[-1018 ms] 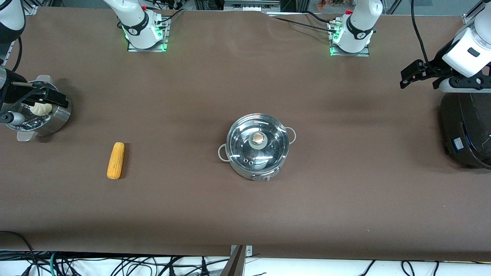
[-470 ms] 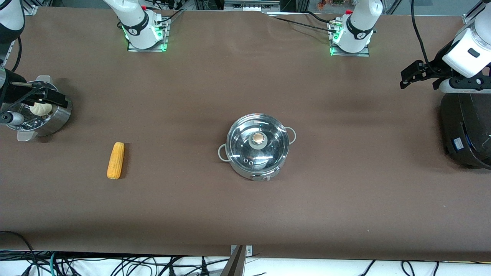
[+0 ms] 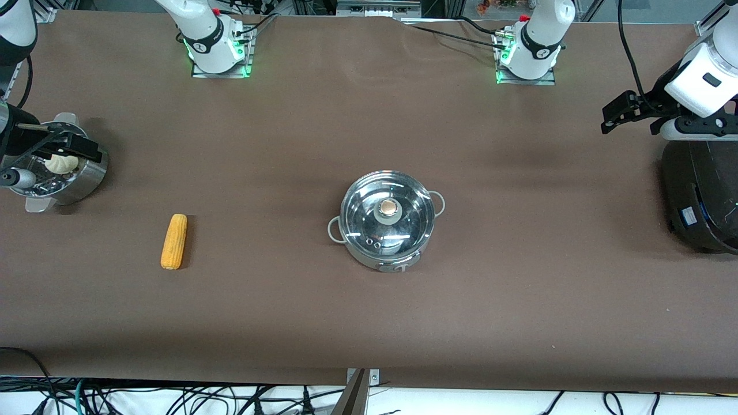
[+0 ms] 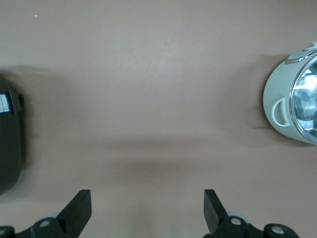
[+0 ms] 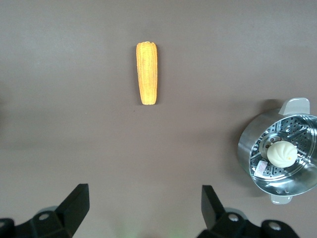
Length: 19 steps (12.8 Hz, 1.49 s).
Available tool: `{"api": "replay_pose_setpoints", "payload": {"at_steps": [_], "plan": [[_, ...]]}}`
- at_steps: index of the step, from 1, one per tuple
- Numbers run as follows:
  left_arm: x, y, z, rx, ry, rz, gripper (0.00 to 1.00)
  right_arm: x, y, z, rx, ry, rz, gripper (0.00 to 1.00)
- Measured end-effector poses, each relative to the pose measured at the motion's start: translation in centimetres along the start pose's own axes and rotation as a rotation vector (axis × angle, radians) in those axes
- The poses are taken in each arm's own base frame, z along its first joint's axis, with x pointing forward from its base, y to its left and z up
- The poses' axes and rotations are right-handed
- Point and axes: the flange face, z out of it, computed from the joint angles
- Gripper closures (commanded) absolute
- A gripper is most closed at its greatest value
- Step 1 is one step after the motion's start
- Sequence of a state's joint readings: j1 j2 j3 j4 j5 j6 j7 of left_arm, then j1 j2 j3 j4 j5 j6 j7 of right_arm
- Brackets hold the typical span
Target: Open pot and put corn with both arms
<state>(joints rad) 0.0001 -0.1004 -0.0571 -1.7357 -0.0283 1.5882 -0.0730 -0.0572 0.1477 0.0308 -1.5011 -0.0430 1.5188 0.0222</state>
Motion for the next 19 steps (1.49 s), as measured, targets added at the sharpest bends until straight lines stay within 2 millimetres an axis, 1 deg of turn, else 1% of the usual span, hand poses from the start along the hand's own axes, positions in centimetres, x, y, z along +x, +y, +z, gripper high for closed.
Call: {"api": "replay_pose_setpoints", "payload": {"at_steps": [4, 8, 9, 11, 12, 13, 14, 15, 16, 17, 19], "plan": [[-0.2, 0.0, 0.2, 0.002, -0.022, 0.000, 0.00, 0.0, 0.1, 0.0, 0.000, 0.000, 0.001, 0.00], [-0.4, 0.0, 0.8, 0.004, -0.064, 0.000, 0.00, 0.2, 0.8, 0.2, 0.001, 0.001, 0.013, 0.00], [-0.3, 0.1, 1.2, 0.005, -0.074, 0.004, 0.00, 0.5, 0.8, 0.6, 0.001, 0.000, 0.013, 0.00], [0.4, 1.2, 3.2, 0.007, -0.127, 0.027, 0.00, 1.8, 0.7, 2.2, 0.002, -0.005, 0.009, 0.00], [0.8, 2.5, 4.2, 0.005, -0.147, 0.049, 0.00, 2.5, 0.6, 3.1, 0.002, -0.007, 0.005, 0.00], [1.0, 4.5, 4.9, 0.004, -0.159, 0.085, 0.00, 3.2, 0.5, 4.1, 0.003, -0.007, 0.000, 0.00], [1.3, 7.1, 5.2, 0.006, -0.161, 0.131, 0.00, 4.1, 0.3, 5.4, 0.003, -0.008, -0.004, 0.00], [1.5, 10.0, 5.2, 0.009, -0.156, 0.181, 0.00, 5.3, 0.1, 7.2, 0.005, -0.009, -0.009, 0.00], [1.7, 12.9, 5.2, 0.012, -0.151, 0.232, 0.00, 6.7, 0.0, 9.5, 0.006, -0.008, -0.016, 0.00], [1.9, 15.7, 5.5, 0.014, -0.149, 0.275, 0.00, 8.2, -0.2, 12.3, 0.008, -0.012, -0.024, 0.00], [2.7, 19.8, 7.3, 0.019, -0.168, 0.339, 0.00, 10.4, -0.8, 17.6, 0.012, -0.030, -0.034, 0.00]]}}
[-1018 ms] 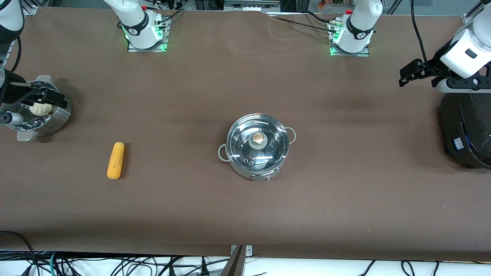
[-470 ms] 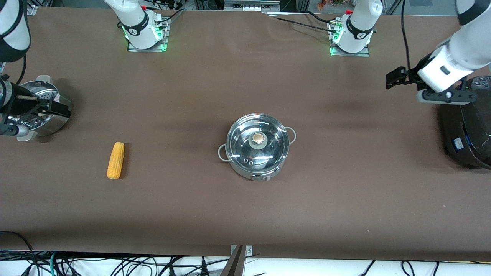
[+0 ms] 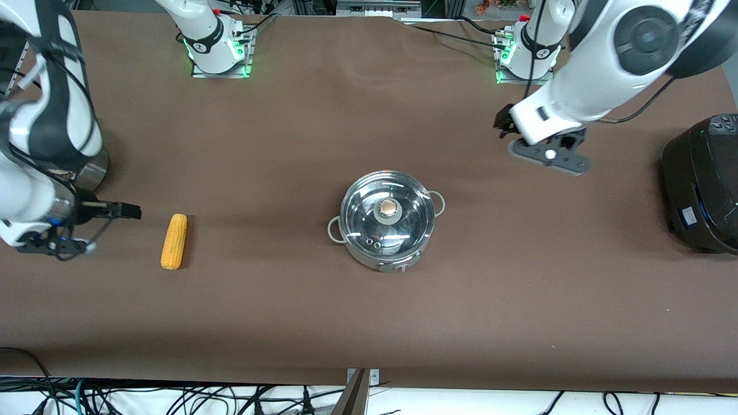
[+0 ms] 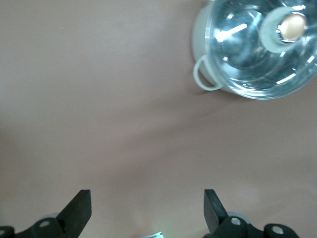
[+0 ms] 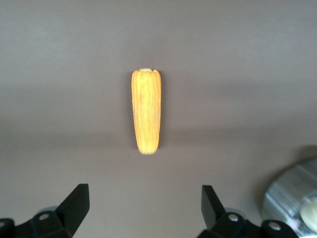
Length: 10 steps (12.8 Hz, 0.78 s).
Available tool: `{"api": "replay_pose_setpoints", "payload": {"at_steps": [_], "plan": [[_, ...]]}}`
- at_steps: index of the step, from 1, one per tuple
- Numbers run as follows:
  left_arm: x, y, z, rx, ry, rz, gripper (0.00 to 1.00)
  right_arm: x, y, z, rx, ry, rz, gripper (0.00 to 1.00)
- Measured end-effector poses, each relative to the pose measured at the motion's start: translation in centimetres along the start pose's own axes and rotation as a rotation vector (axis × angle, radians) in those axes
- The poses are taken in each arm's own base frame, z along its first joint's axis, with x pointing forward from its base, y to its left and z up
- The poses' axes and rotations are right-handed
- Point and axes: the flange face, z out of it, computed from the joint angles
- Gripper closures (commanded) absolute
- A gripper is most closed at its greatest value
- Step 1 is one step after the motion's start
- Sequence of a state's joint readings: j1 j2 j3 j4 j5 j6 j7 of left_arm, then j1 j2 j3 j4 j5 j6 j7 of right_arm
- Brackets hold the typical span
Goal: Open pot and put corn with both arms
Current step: 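Reach the left gripper to the lid knob while the right gripper reaches the corn, then grasp the lid knob with the left gripper while the right gripper grasps the corn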
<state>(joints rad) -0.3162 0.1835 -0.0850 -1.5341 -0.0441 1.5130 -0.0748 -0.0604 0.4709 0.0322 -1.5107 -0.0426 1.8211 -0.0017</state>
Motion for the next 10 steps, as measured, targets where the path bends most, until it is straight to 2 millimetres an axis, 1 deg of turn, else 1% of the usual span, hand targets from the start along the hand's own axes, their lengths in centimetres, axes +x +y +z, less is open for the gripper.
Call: {"api": "replay_pose_setpoints", "payload": {"at_steps": [2, 4, 6, 7, 8, 10], "plan": [[3.1, 3.0, 2.4, -0.007, -0.011, 0.045, 0.00, 1.6, -0.4, 4.0, 0.003, -0.002, -0.007, 0.00], [6.9, 5.2, 5.4, -0.110, 0.007, 0.057, 0.00, 2.4, -0.6, 6.4, 0.005, 0.012, -0.010, 0.00], [10.1, 6.3, 8.4, -0.202, 0.038, 0.048, 0.00, 2.8, -0.8, 8.9, 0.007, 0.038, -0.013, 0.00], [11.1, 6.9, 9.7, -0.213, 0.052, 0.055, 0.00, 2.8, -0.8, 10.2, 0.008, 0.053, -0.014, 0.00], [11.8, 8.3, 10.7, -0.210, 0.069, 0.071, 0.00, 2.7, -0.9, 11.6, 0.009, 0.068, -0.015, 0.00], [11.9, 12.4, 11.4, -0.164, 0.113, 0.078, 0.00, 2.2, -1.1, 14.2, 0.011, 0.089, -0.018, 0.00]]}}
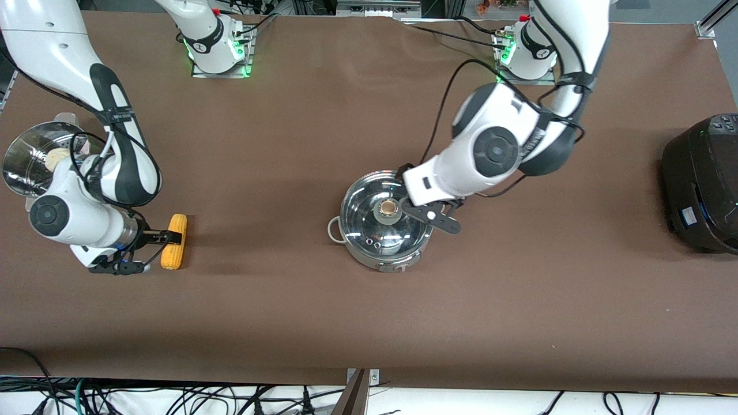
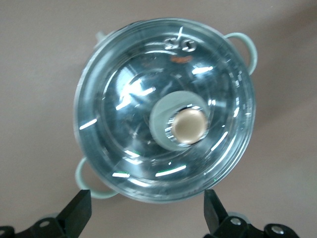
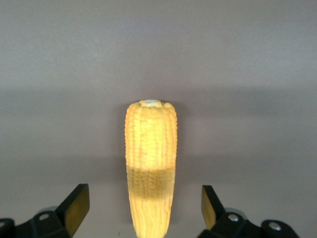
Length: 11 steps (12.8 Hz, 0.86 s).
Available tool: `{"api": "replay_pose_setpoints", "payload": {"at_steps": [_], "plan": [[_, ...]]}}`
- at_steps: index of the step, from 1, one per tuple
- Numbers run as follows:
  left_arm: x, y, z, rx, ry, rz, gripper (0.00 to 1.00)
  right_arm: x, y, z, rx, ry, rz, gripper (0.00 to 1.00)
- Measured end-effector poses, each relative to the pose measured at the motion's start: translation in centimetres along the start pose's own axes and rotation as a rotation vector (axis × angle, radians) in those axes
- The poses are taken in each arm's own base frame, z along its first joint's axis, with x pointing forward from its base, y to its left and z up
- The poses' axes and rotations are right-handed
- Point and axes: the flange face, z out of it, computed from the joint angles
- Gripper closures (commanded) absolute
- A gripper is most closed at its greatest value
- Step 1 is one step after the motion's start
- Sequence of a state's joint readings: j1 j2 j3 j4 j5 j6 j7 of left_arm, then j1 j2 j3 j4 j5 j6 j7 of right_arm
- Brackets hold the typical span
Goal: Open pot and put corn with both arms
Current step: 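Grasp the lid knob with the left gripper while the right gripper grasps the corn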
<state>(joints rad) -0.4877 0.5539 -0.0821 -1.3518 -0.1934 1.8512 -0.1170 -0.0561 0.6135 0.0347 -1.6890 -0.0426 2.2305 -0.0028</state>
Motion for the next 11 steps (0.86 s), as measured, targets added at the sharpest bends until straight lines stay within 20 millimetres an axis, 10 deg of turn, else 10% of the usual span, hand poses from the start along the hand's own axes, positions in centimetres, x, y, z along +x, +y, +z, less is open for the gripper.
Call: {"api": "replay_pose_setpoints", "payload": {"at_steps": [8, 9, 11], "plan": [[2.3, 3.6, 4.0, 0.006, 0.154, -0.237, 0.00, -0.8, -0.2, 4.0, 0.004, 0.029, -0.012, 0.00], [2.5, 3.6, 4.8, 0.005, 0.159, -0.238, 0.00, -0.7, -0.2, 4.6, 0.004, 0.033, -0.016, 0.08], [2.7, 3.8, 5.6, 0.010, 0.161, -0.231, 0.00, -0.7, -0.2, 5.2, 0.005, 0.032, -0.019, 0.63]]}}
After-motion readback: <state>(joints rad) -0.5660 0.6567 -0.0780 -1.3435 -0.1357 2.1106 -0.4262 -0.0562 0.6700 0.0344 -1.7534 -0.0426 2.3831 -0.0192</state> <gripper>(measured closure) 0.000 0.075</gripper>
